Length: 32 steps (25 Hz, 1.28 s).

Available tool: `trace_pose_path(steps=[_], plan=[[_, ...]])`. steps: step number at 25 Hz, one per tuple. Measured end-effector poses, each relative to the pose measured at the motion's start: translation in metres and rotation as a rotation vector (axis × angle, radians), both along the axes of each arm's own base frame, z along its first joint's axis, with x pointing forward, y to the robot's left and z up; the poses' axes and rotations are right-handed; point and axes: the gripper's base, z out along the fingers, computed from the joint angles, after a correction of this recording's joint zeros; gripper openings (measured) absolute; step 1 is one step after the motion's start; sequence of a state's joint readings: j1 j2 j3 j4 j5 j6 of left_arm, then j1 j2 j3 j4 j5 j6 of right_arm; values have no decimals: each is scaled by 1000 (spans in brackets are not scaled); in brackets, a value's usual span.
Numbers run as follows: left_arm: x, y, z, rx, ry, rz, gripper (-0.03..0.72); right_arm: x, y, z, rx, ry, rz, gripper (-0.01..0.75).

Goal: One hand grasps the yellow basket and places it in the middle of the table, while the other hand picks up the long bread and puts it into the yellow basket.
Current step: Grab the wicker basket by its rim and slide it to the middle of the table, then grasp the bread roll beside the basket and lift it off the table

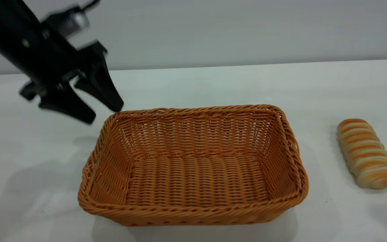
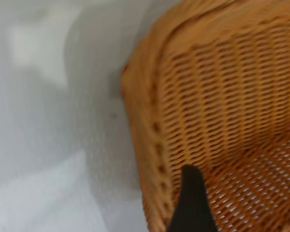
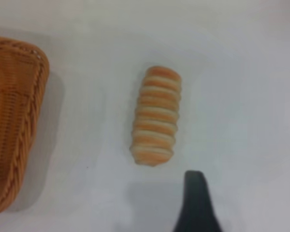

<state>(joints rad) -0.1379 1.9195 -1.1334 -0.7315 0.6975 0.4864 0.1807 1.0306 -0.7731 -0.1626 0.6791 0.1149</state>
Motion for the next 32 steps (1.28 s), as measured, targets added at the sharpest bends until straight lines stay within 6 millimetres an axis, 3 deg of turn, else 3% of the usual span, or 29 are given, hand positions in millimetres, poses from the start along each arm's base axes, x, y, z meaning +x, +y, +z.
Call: trace_pose_path(steps=[4, 13, 24, 32], plan=[[-3, 1, 33, -1, -135, -48, 573, 27, 7, -27, 38, 84, -33, 662], [-17, 3, 89, -12, -318, -67, 570, 74, 18, -105, 64, 285, -92, 636], [-27, 4, 111, -23, -372, -77, 569, 127, 28, -151, 55, 374, -98, 606], [-35, 4, 123, -34, -393, -91, 569, 151, 36, -195, 55, 476, -75, 592]])
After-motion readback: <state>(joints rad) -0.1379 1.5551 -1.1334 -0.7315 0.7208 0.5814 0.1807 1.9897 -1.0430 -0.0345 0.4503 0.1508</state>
